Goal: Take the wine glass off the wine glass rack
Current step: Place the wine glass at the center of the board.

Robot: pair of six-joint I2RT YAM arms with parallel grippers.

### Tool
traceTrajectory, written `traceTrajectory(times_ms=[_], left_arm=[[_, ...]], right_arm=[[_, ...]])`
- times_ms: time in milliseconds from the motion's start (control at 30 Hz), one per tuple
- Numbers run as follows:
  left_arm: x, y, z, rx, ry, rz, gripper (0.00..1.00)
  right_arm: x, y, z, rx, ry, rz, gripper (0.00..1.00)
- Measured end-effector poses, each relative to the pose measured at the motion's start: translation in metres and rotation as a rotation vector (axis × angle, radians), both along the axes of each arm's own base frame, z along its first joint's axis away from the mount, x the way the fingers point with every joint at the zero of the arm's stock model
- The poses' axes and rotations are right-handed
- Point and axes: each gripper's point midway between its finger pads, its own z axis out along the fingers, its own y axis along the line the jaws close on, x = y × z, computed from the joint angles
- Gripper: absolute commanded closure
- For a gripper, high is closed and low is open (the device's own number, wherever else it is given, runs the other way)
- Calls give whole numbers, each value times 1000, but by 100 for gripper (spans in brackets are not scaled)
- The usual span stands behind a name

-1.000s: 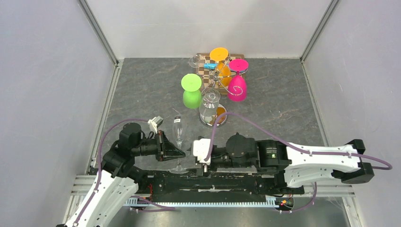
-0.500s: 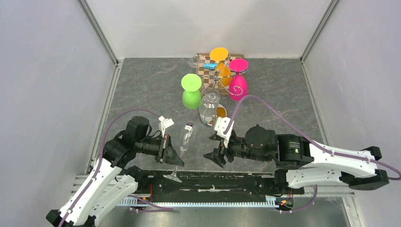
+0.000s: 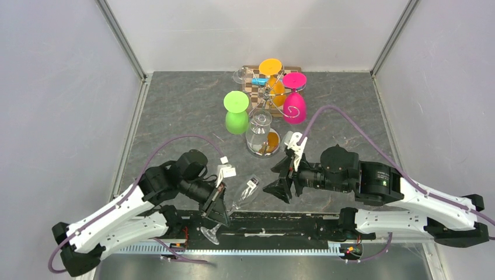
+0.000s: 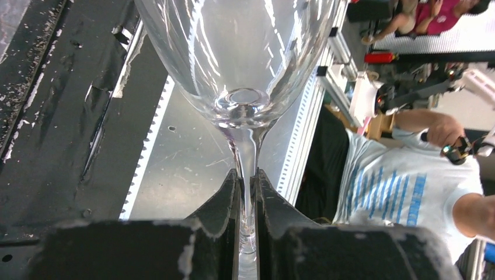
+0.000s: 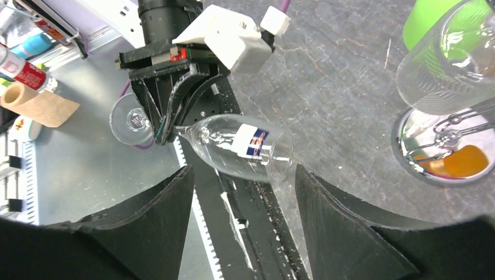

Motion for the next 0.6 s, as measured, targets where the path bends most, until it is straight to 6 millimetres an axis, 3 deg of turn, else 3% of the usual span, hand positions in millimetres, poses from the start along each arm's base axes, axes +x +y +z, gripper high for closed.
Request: traceTrajectory(times_ms=[200, 600], left_arm=[[-9, -7, -7, 28, -71, -112, 98], [-4, -14, 0, -15, -200, -161, 98]], right_arm=[[-3, -1, -1, 18, 88, 21, 35], [-17, -4, -9, 24, 175, 106, 42]])
